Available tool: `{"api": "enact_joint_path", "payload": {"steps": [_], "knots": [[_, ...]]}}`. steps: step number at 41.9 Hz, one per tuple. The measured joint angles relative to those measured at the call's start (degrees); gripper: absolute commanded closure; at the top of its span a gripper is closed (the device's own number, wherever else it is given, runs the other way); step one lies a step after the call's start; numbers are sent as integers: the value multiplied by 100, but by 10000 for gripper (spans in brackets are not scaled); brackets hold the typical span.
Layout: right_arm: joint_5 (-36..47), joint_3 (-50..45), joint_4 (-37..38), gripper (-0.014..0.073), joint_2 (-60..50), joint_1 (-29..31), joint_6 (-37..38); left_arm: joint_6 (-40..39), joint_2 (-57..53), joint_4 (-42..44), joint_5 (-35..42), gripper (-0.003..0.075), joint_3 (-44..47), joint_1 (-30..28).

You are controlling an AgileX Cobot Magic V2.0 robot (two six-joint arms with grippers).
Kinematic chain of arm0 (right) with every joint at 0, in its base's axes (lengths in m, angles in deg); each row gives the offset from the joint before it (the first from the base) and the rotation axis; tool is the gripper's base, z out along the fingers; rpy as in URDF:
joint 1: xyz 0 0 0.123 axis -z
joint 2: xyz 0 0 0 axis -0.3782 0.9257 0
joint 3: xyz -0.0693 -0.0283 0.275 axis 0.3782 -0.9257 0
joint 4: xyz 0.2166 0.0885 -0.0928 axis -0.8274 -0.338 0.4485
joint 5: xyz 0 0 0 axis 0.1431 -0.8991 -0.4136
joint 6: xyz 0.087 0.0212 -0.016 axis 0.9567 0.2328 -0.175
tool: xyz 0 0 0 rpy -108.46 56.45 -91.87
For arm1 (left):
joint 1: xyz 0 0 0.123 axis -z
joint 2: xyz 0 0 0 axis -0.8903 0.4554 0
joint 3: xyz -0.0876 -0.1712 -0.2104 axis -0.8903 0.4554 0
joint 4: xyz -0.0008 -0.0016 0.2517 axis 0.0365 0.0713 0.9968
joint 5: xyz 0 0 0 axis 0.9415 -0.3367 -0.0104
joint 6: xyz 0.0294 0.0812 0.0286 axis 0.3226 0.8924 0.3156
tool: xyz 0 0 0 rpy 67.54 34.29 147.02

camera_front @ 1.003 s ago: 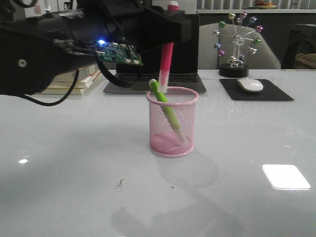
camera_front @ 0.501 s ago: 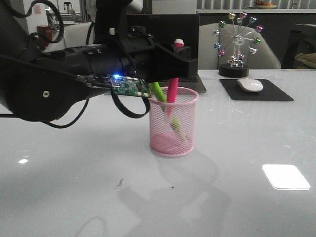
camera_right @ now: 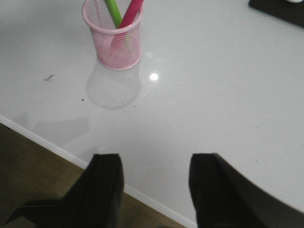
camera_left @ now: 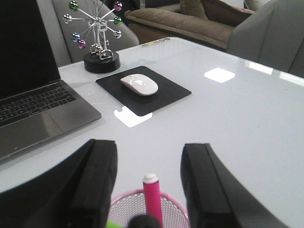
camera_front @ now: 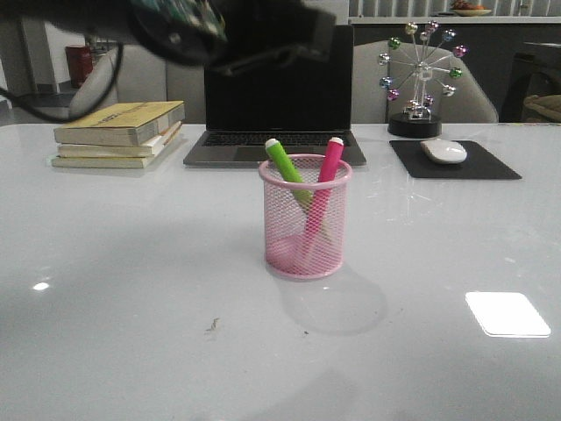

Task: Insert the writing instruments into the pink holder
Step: 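Raise the left gripper away from the holder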

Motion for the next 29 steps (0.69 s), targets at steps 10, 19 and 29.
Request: {"api": "enact_joint_path", "payload": {"steps": [10,19,29], "knots": [[0,0,0,151,0,0,0,0,-1787,0,-2756,327,-23,0],[0,0,0,151,0,0,0,0,-3175,0,-4418,328,138,0],[0,0,0,151,0,0,0,0,-4667,0,-5252,328,1026,0]]}}
